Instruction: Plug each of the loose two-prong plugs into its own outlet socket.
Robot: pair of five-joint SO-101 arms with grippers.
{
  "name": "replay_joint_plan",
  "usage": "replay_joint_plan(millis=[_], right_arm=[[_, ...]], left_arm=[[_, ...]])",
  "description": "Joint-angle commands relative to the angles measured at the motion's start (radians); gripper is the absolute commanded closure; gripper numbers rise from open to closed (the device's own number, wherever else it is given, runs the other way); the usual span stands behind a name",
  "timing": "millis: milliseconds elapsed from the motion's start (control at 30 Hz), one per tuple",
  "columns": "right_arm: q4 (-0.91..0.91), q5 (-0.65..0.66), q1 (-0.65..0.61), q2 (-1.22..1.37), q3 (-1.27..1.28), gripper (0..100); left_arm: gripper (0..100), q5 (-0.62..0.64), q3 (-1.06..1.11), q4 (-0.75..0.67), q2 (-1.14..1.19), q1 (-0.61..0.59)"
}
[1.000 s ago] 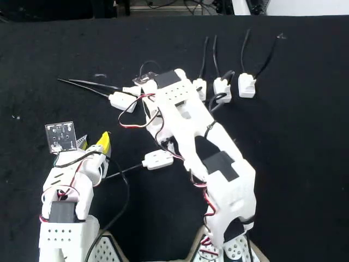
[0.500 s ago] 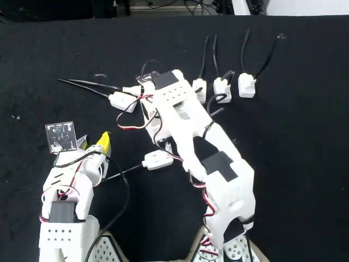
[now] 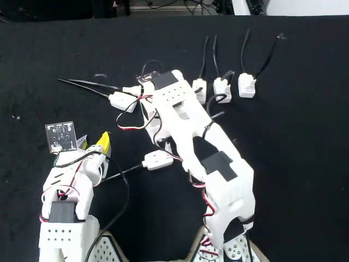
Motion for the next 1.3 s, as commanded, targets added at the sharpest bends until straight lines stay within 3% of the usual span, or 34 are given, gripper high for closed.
replay_joint_plan(millis=[0,733,933,1167,1267], right_arm=[[-0.02,-0.006,-0.02,0.004,-0.044,98.8],[-0.239,-0.018,-0.069,-0.008,0.213,98.8],[-0.239,0.005,-0.069,-0.151,0.214,98.2],[-0.204,0.094,-0.089,-0.338,0.209,73.4],[-0.206,0.106,-0.112,-0.381,0.211,73.3]], left_arm=[[81,0.0,-0.019,0.0,-0.012,-0.008],[81,0.0,-0.019,0.0,-0.012,-0.01],[81,0.0,-0.019,0.0,-0.012,-0.012],[81,0.0,-0.019,-0.003,-0.012,-0.007],[81,0.0,-0.019,-0.003,-0.012,-0.005]])
